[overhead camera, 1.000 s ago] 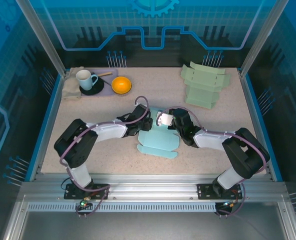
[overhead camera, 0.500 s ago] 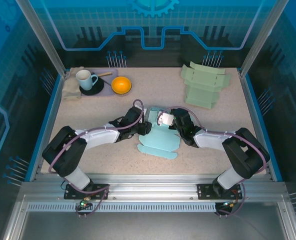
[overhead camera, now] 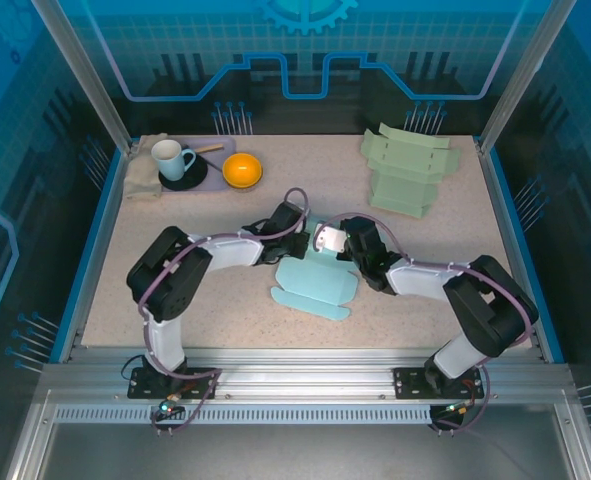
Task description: Fold the paper box
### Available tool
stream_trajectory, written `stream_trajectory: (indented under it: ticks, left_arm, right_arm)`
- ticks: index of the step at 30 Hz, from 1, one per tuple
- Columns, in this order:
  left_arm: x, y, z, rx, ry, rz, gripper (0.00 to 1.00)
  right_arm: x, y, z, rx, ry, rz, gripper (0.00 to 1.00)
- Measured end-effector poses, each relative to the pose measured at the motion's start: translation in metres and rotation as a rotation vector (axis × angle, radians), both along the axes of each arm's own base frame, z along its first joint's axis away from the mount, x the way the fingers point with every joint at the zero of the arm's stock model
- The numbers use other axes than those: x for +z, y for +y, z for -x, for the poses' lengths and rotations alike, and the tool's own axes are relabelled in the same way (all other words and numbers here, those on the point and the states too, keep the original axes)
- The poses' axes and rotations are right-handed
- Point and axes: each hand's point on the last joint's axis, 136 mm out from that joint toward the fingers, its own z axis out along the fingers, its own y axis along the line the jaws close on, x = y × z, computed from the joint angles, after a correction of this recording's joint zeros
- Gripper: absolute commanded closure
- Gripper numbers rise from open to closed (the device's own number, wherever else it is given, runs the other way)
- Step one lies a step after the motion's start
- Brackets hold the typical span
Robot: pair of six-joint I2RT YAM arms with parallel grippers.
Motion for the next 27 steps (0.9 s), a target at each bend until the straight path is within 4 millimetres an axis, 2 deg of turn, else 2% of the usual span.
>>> stream_trajectory:
  ticks: [4, 10, 16, 18, 23, 27]
  left_arm:
    - [0.000, 0.005, -0.004, 0.076, -0.007, -0.098, 1.00]
    - [0.000, 0.013, -0.003, 0.139, -0.013, -0.122, 0.98]
    - [0.000, 0.012, -0.002, 0.151, -0.001, -0.109, 0.82]
    - [0.002, 0.013, -0.003, 0.171, 0.008, -0.101, 0.74]
    - [0.009, 0.021, -0.004, 0.198, 0.032, -0.056, 0.59]
    - [0.019, 0.025, 0.003, 0.159, 0.051, -0.007, 0.53]
  right_arm:
    - [0.000, -0.001, -0.005, -0.029, -0.002, -0.006, 1.00]
    - [0.000, 0.006, -0.008, -0.028, 0.005, -0.037, 1.00]
    - [0.000, 0.006, -0.008, -0.041, 0.012, -0.058, 1.00]
    - [0.000, 0.006, -0.008, -0.049, 0.015, -0.066, 1.00]
    - [-0.001, 0.004, -0.008, -0.072, 0.023, -0.085, 1.00]
    - [-0.002, 0.004, -0.008, -0.078, 0.029, -0.100, 1.00]
